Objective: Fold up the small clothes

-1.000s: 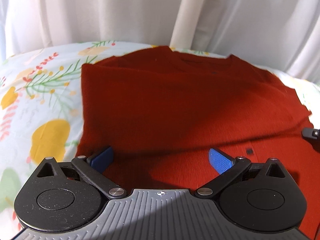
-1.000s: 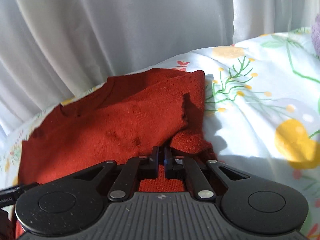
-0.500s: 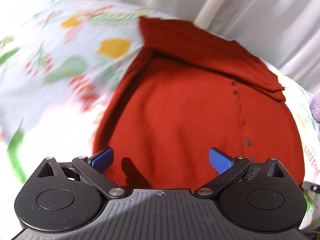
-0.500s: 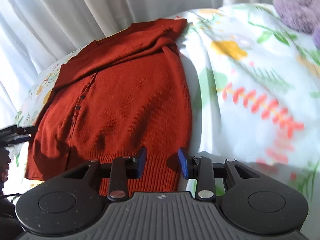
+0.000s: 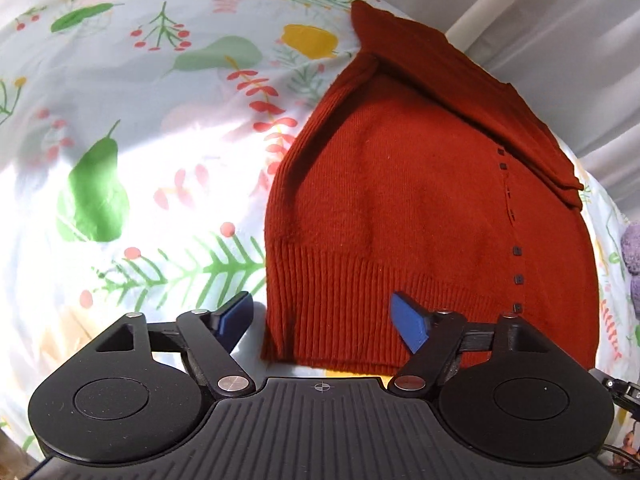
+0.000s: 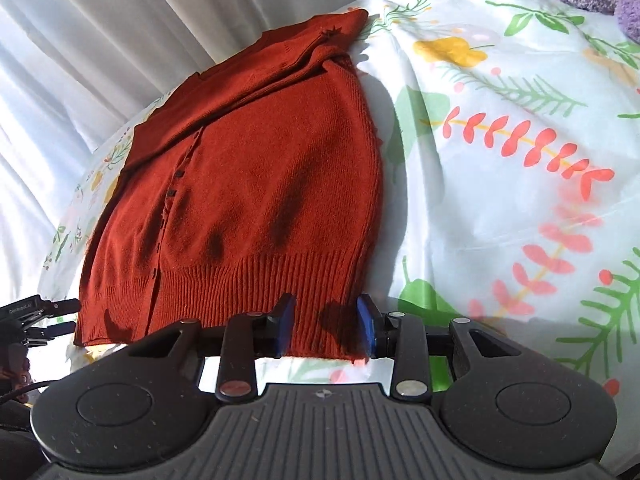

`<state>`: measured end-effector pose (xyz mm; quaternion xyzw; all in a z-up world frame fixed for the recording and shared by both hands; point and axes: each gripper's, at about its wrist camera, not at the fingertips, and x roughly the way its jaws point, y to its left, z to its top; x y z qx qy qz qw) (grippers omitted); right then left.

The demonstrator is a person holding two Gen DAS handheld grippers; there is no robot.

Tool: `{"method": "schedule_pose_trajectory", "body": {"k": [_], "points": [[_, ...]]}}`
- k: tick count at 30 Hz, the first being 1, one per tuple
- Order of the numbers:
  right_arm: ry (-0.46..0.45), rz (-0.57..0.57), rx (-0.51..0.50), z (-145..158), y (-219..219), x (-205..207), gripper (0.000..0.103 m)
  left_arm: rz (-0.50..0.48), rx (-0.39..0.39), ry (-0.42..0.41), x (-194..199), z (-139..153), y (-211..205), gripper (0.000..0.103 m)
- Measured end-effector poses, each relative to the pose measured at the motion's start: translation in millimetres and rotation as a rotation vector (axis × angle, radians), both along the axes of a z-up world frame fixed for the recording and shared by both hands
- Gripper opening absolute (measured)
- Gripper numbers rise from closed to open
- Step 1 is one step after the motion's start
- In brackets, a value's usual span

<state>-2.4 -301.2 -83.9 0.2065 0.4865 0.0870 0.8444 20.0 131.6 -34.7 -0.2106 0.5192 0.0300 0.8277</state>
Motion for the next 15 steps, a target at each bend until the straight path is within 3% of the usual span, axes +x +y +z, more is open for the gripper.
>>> {"method": "schedule_pose_trajectory", "body": {"k": [3,7,12,15], "points": [[0.004,0.001,0.016,0.2,-0.3,-2.7,0.032,0.011,-0.018,-0.003,-7.1,0.1,1.9,0.066],[0.024,-0.009,0.02,-2.6,-0.5,-3.3,0.018,0.002,-0.047,0.007,-6.7,-0.1,3.8,0.054],[0.039,-0.011,0.02,-4.7,-0.8,-3.7,0.008,0.019,-0.075,0.025,-7.4,-3.6,8.6,0.023],[0.042,-0.01,0.032,-6.1,-1.6,-4.3,0.006,0.036,-0.082,0.03,-7.2,-6.1,12.6,0.013]]}}
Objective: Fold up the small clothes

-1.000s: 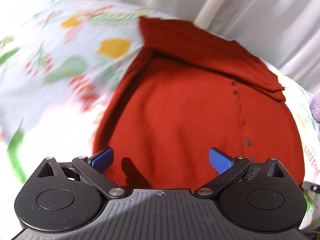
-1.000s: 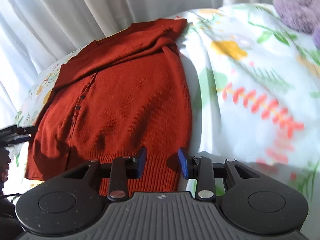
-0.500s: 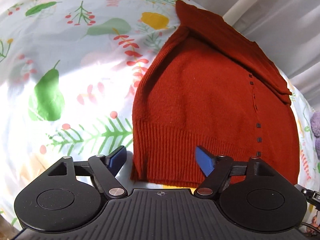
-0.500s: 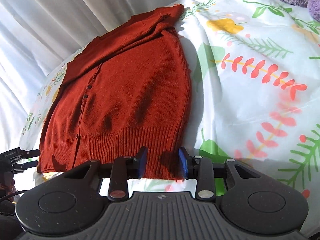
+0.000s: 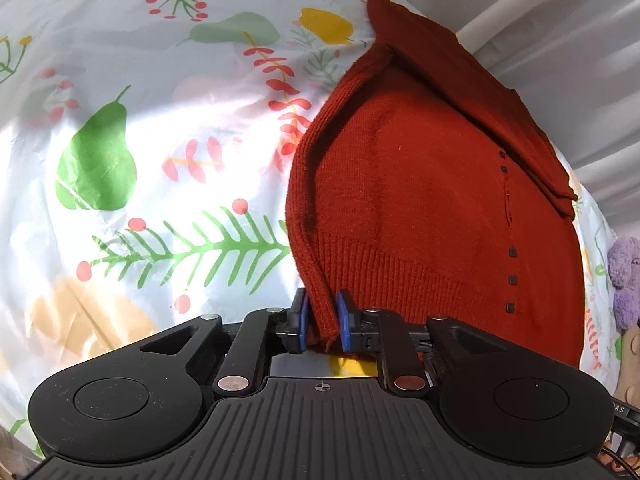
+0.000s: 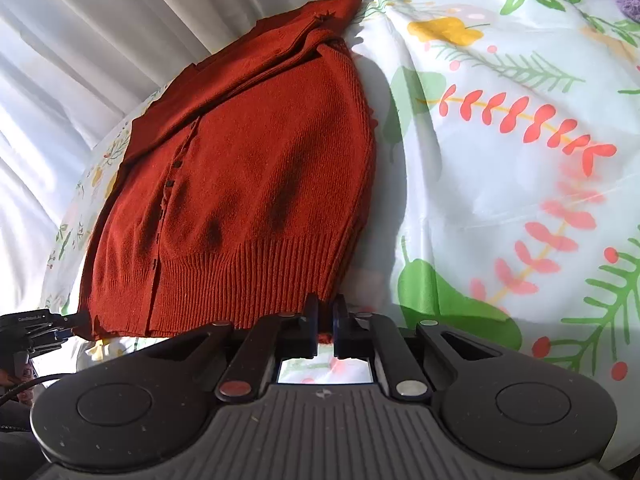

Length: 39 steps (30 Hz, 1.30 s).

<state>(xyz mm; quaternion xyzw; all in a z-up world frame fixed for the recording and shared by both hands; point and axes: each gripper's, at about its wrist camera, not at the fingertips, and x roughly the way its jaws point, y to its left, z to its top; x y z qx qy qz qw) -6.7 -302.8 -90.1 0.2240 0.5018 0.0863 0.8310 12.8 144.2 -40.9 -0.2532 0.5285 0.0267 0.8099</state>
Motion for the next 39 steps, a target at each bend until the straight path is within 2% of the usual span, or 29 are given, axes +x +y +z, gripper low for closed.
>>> {"method": "schedule_pose_trajectory", "body": {"k": [5,10,14,20,25,29,35,39], "points": [[0.01,-0.036,0.069,-3.1,-7.3,0.4,0.005,0.013,-0.031,-0.019,-2.7,2.5,6.0,0.009],[0.009,-0.091,0.219,-1.9,-23.0,0.2,0.004,0.024,-0.106,-0.117,-0.1,25.4,9.2,0.008],[-0.024,-0.123,0.301,6.1,-29.8,2.6,0.004,0.053,-0.157,-0.207,8.3,49.0,13.3,0.008],[-0.081,-0.148,0.415,19.9,-34.0,19.2,0.004,0.078,-0.204,-0.295,32.1,71.9,16.1,0.007],[-0.154,-0.15,0.403,37.0,-33.8,45.5,0.004,0.068,-0.187,-0.352,57.0,85.7,15.6,0.007],[-0.209,-0.141,0.35,50.3,-31.8,71.6,0.004,0.07,-0.166,-0.378,81.7,89.1,17.8,0.007],[-0.248,-0.15,0.198,51.8,-28.7,114.4,0.004,0.083,-0.124,-0.361,126.1,73.6,22.7,0.007],[-0.26,-0.133,0.072,42.9,-17.4,142.4,0.004,0.043,-0.079,-0.324,153.4,54.0,16.4,0.007]]}}
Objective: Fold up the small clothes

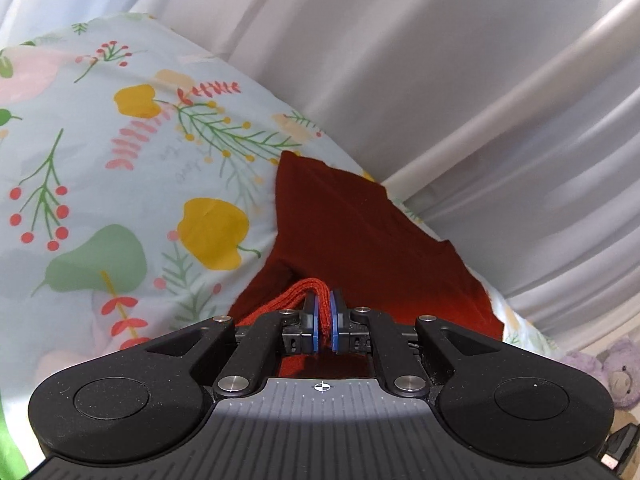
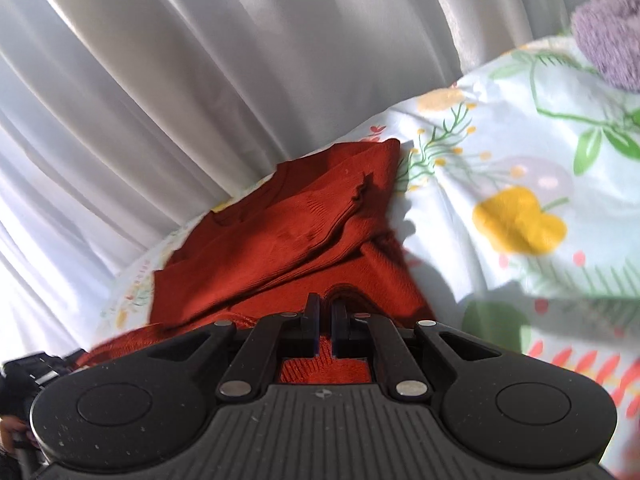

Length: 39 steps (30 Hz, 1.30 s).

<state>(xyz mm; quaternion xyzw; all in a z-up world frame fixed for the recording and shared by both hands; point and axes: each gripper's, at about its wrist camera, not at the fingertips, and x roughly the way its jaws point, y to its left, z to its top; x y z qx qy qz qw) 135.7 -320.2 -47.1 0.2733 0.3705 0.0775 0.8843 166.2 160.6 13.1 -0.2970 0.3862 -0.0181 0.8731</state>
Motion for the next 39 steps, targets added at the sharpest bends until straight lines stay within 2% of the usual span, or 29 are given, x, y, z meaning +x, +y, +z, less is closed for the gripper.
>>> {"method": "schedule_pose_trajectory", "body": {"k": [8,10,11,12,13,14,15,16,17,21,25,27,30,33,39], "points": [[0.055,0.029,-0.128,-26.4,17.6,36.7,0.004,-0.028,0.072,0.064,26.2,-33.4,-1.9,0.008],[0.063,0.044,-0.159,-30.1,20.2,40.6,0.005,-0.04,0.076,0.044,24.7,-34.2,-0.2,0.016],[0.064,0.04,-0.178,-30.0,21.1,40.2,0.005,-0.048,0.082,0.018,22.5,-32.3,1.6,0.023],[0.057,0.036,-0.188,-28.5,20.5,38.3,0.006,-0.056,0.091,-0.003,20.6,-29.0,3.5,0.034],[0.039,0.029,-0.191,-25.7,19.0,35.4,0.009,-0.062,0.102,-0.016,19.2,-27.5,6.2,0.04],[0.022,0.02,-0.2,-22.7,16.5,32.0,0.02,-0.072,0.117,-0.023,18.9,-26.0,7.9,0.047],[0.004,0.009,-0.215,-20.1,13.7,28.9,0.026,-0.083,0.137,-0.026,19.4,-26.2,8.8,0.05],[-0.013,0.004,-0.232,-18.0,11.7,26.6,0.034,-0.093,0.157,-0.02,20.4,-27.7,9.1,0.051],[-0.021,0.016,-0.25,-17.9,10.4,26.2,0.036,-0.107,0.175,-0.008,22.0,-30.4,8.0,0.051],[0.006,0.086,-0.312,-25.4,14.6,33.5,0.036,-0.181,0.21,0.035,32.1,-45.9,-4.3,0.053],[0.011,0.154,-0.384,-30.7,29.1,40.0,0.035,-0.187,0.233,0.049,34.7,-54.2,-12.9,0.049],[0.014,0.184,-0.388,-31.9,33.8,40.6,0.031,-0.197,0.231,0.031,32.2,-51.9,-15.1,0.043],[0.021,0.206,-0.405,-35.6,36.7,41.4,0.027,-0.224,0.256,0.031,32.3,-51.6,-19.6,0.041],[0.037,0.197,-0.401,-40.1,33.6,43.8,0.027,-0.238,0.265,0.034,34.5,-52.2,-23.4,0.041],[0.042,0.212,-0.351,-40.6,32.4,47.2,0.034,-0.277,0.271,0.048,44.8,-55.3,-30.4,0.042]]}}
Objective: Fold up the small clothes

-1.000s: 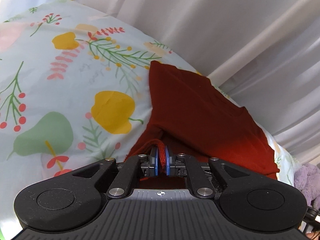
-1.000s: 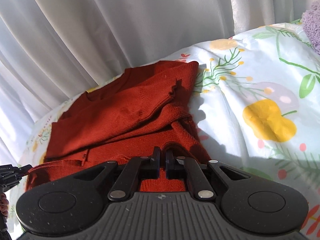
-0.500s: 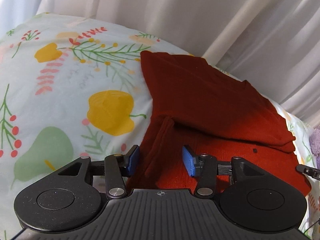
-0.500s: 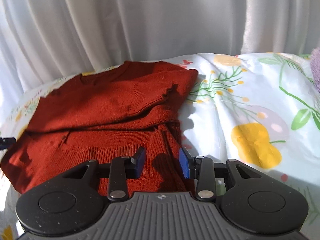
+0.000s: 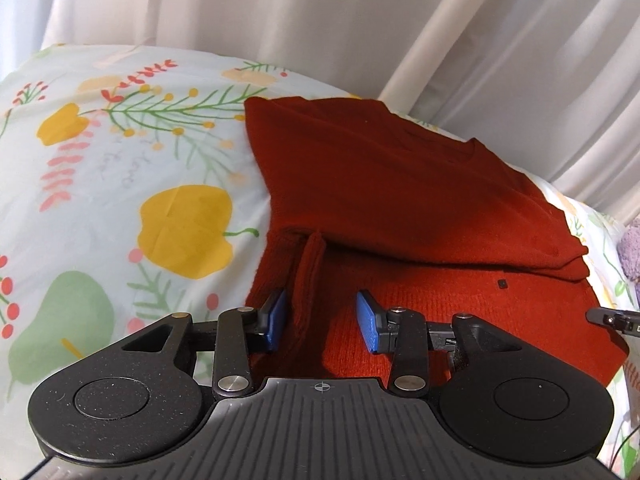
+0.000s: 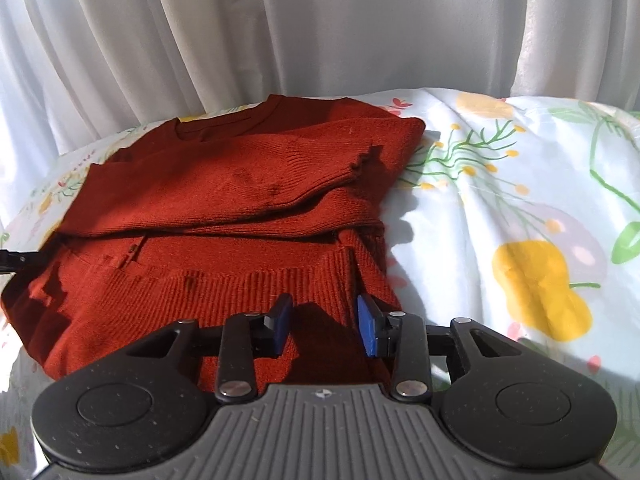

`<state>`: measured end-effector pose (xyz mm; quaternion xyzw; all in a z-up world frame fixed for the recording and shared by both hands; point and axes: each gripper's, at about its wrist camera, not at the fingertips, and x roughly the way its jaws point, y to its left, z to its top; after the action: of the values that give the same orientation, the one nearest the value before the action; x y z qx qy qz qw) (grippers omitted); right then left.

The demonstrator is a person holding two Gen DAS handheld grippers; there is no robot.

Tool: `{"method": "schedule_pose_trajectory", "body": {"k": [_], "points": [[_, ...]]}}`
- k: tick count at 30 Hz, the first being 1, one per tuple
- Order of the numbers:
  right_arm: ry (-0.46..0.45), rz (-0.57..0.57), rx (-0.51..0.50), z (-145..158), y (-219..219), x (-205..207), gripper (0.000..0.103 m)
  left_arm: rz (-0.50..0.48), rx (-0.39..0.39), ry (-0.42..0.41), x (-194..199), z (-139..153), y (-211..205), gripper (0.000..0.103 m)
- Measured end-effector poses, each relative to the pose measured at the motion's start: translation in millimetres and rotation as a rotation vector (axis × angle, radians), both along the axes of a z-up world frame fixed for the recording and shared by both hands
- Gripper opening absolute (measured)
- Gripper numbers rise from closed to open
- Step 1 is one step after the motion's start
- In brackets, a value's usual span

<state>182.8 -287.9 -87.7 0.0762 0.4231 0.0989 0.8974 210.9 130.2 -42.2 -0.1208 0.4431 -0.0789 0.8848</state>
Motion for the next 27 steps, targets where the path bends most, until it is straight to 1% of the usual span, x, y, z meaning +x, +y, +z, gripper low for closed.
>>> {"method": "schedule_pose_trajectory", "body": {"k": [4,5,6,8,9,11,13,14,16,19,21,22,24,25,27], "points": [[-0.004,0.01,-0.005,-0.7,1.4,2.3,0.034,-0.014,0.021,0.004,2.0,-0.3,-3.8,0.041],[-0.008,0.012,-0.016,-0.7,3.0,1.8,0.032,-0.015,0.026,0.005,2.0,-0.4,-4.4,0.038],[-0.011,0.014,-0.031,-0.8,4.5,1.3,0.028,-0.015,0.031,0.007,1.8,-0.9,-4.6,0.029],[-0.019,0.015,-0.052,-0.7,6.7,0.1,0.013,-0.01,0.042,0.029,3.6,-3.3,-5.3,0.014],[-0.019,0.012,-0.048,-0.7,6.8,-0.6,0.007,-0.004,0.045,0.033,4.2,-4.5,-5.0,0.011],[-0.022,0.005,-0.055,0.8,9.2,-2.3,0.006,-0.009,0.044,0.028,3.2,-2.8,-4.9,0.008],[-0.034,0.014,-0.066,6.2,13.7,-4.4,0.006,-0.019,0.049,0.009,0.0,4.5,-5.7,0.007],[-0.05,0.022,-0.07,11.0,15.1,-5.4,0.006,-0.015,0.039,-0.004,-1.7,10.9,-4.9,0.007],[-0.088,0.034,-0.051,24.8,16.1,-8.0,0.006,0.001,-0.022,-0.05,-4.7,30.2,1.4,0.007],[-0.156,0.036,0.022,50.7,10.6,-7.0,0.006,0.027,-0.126,-0.15,-1.3,65.7,14.1,0.007],[-0.2,0.016,0.067,66.2,4.4,1.9,0.005,0.058,-0.155,-0.192,10.8,79.2,20.8,0.007],[-0.216,0.0,0.089,71.5,1.6,8.7,0.006,0.075,-0.147,-0.202,19.4,81.6,22.3,0.007],[-0.24,-0.038,0.088,75.8,0.5,26.5,0.006,0.104,-0.113,-0.203,40.2,78.4,22.4,0.007],[-0.245,-0.051,0.081,74.1,0.7,36.7,0.006,0.108,-0.109,-0.19,51.1,72.8,21.9,0.007],[-0.219,-0.084,0.082,63.7,-0.1,58.5,0.006,0.112,-0.112,-0.154,69.5,55.2,20.4,0.007]]}}
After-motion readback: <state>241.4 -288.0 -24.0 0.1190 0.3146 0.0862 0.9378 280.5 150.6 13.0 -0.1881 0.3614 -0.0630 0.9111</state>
